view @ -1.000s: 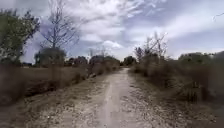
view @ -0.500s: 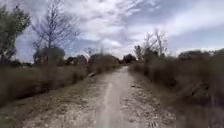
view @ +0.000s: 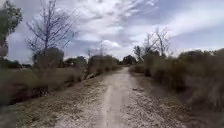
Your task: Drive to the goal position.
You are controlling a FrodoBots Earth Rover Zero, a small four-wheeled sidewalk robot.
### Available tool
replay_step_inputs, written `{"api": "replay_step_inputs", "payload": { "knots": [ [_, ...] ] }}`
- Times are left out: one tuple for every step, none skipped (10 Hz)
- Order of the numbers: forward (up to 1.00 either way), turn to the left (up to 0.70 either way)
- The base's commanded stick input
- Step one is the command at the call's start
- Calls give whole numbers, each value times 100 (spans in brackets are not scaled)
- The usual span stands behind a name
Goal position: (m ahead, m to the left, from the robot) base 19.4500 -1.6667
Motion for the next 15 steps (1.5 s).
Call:
{"api": "replay_step_inputs", "payload": {
  "knots": [
    [50,0],
    [50,0],
    [50,0],
    [50,0],
    [50,0],
    [50,0],
    [50,0],
    [50,0],
    [50,0],
    [50,-30],
    [50,-24],
    [50,0],
    [50,0],
    [50,0],
    [50,0]
  ]
}}
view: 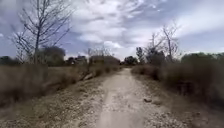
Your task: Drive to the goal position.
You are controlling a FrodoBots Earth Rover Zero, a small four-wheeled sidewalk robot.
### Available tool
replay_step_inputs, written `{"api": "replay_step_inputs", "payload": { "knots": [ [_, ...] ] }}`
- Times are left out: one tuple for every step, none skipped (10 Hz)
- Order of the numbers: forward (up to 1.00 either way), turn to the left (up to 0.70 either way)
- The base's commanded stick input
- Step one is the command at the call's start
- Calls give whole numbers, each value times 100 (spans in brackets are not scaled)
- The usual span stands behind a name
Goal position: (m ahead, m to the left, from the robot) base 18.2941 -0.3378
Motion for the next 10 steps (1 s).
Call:
{"api": "replay_step_inputs", "payload": {
  "knots": [
    [50,0],
    [50,0],
    [50,0],
    [50,0],
    [50,0],
    [50,0],
    [50,0],
    [50,0],
    [50,-11],
    [50,-36]
  ]
}}
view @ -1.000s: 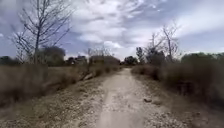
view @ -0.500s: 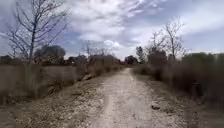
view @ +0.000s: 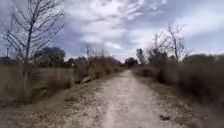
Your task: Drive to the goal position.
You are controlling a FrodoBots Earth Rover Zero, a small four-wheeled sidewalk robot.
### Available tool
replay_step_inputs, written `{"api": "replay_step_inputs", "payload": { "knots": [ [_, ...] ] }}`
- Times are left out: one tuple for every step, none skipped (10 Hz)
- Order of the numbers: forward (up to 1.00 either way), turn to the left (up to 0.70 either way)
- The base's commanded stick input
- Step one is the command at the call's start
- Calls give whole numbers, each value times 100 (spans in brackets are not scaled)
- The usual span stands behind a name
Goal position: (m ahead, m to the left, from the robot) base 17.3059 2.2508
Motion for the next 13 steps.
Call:
{"api": "replay_step_inputs", "payload": {
  "knots": [
    [50,-48],
    [50,-50],
    [50,-50],
    [50,-15],
    [50,0],
    [50,0],
    [50,0],
    [50,0],
    [50,0],
    [50,0],
    [50,0],
    [50,0],
    [50,0]
  ]
}}
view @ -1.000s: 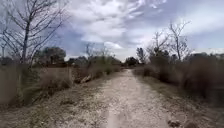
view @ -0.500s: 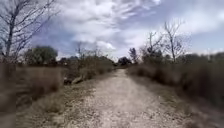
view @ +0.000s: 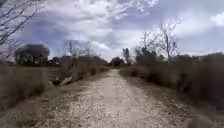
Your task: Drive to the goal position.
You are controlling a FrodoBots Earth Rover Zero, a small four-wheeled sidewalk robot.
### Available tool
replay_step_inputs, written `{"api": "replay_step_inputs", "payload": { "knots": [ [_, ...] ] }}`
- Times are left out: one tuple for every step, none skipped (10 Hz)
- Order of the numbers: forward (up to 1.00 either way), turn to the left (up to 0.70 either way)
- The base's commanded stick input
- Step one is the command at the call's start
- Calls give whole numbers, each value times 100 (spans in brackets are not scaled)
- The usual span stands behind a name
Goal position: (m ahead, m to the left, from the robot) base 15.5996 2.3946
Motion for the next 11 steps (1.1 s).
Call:
{"api": "replay_step_inputs", "payload": {
  "knots": [
    [50,0],
    [50,0],
    [50,0],
    [50,0],
    [50,0],
    [50,0],
    [50,0],
    [50,0],
    [50,0],
    [50,0],
    [50,0]
  ]
}}
